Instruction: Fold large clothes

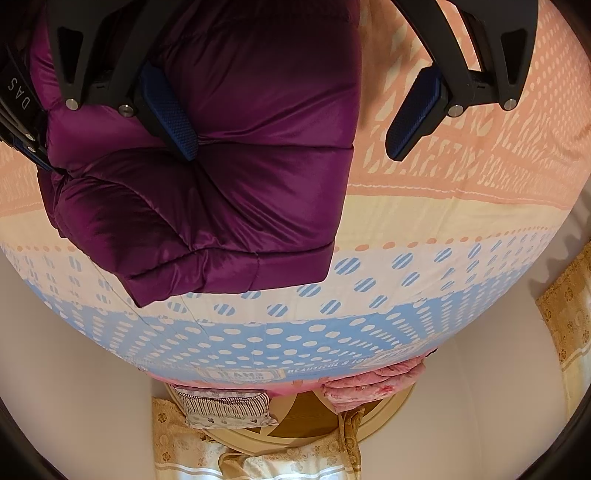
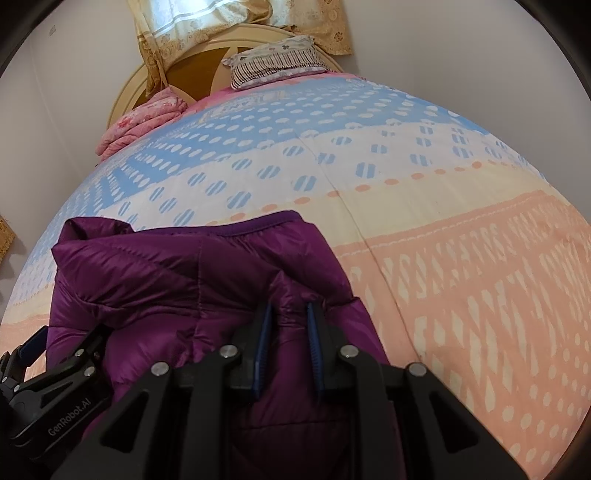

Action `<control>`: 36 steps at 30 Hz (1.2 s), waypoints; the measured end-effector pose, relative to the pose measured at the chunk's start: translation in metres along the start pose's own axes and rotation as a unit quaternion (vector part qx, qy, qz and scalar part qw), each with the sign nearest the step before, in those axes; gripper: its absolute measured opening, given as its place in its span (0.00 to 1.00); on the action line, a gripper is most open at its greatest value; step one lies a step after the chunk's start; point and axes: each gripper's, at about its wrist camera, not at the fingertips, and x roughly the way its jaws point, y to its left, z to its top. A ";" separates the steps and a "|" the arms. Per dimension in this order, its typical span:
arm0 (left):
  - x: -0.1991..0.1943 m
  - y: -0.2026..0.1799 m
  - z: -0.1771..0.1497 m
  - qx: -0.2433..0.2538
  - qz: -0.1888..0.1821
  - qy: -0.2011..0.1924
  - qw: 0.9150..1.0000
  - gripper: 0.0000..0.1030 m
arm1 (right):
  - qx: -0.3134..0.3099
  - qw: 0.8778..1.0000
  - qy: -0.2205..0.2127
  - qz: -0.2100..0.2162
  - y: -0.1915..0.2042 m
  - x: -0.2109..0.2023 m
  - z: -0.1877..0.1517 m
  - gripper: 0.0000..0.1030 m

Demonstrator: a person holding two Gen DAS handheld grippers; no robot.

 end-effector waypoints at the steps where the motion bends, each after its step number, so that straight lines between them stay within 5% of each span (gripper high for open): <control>1: 0.000 0.000 0.000 0.001 0.000 0.001 1.000 0.99 | 0.000 1.000 0.000 0.000 0.000 0.000 0.000 0.20; 12: 0.002 0.000 0.001 0.003 0.001 0.002 1.000 0.99 | -0.004 1.000 0.003 -0.005 0.001 0.001 0.001 0.20; 16: -0.007 0.007 0.002 0.016 -0.033 0.020 0.999 0.99 | -0.028 0.999 0.013 -0.011 0.004 -0.009 0.001 0.21; 21: -0.067 0.029 -0.026 0.023 -0.062 -0.034 0.997 0.99 | -0.039 0.999 -0.022 0.004 -0.005 -0.070 -0.027 0.44; 26: -0.062 0.032 -0.053 0.014 -0.076 -0.032 0.997 0.99 | -0.040 0.999 -0.023 -0.005 -0.021 -0.066 -0.060 0.53; 32: -0.051 0.027 -0.057 0.001 -0.083 -0.021 0.996 0.99 | -0.006 1.000 -0.009 0.007 -0.035 -0.054 -0.059 0.70; 36: -0.048 0.026 -0.058 -0.002 -0.089 -0.017 0.996 0.99 | -0.009 1.000 -0.006 0.008 -0.035 -0.054 -0.057 0.71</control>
